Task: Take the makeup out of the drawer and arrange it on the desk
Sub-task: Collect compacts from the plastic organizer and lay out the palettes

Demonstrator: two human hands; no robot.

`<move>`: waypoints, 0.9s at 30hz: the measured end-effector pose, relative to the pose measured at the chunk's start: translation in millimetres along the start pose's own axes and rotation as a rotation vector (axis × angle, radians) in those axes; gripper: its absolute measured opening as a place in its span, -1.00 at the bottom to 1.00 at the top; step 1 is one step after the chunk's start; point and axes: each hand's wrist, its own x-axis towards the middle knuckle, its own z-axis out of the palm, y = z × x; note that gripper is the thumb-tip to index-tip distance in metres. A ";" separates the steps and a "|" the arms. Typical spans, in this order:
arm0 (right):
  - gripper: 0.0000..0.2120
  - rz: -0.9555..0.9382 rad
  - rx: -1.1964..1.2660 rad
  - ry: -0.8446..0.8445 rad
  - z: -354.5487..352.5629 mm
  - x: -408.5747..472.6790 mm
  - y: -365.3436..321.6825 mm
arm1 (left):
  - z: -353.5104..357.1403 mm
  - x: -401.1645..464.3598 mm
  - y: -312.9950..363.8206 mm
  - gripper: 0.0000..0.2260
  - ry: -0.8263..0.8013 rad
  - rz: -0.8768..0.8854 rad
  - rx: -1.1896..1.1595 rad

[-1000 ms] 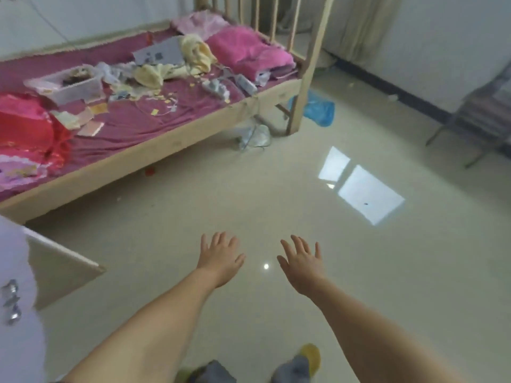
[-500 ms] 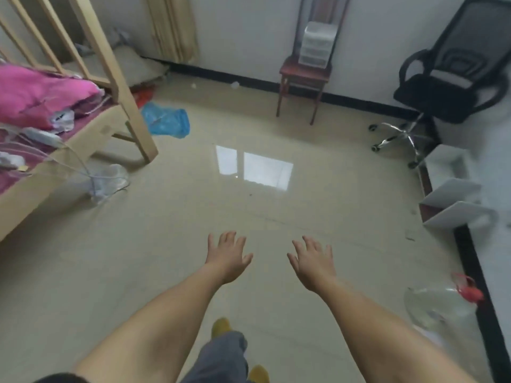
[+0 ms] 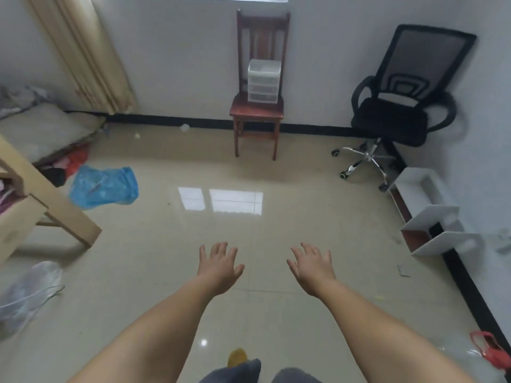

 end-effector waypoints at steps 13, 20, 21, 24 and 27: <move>-0.54 0.029 0.016 0.002 -111.7 300.2 66.7 | -121.7 302.5 -3.4 -0.49 0.027 0.056 0.045; -0.57 -0.028 -0.015 -0.034 -185.5 452.8 110.1 | -191.8 451.4 15.4 -0.50 0.038 0.045 -0.014; -0.57 -0.035 -0.013 -0.042 -193.1 473.6 111.4 | -199.6 471.1 14.0 -0.49 0.036 0.040 -0.017; -0.55 -0.059 0.004 -0.058 -212.5 540.0 111.3 | -221.9 535.0 -0.5 -0.49 0.030 0.001 -0.030; -0.53 -0.063 0.008 -0.054 -230.2 611.7 111.1 | -243.2 602.6 -20.6 -0.49 0.036 -0.009 -0.021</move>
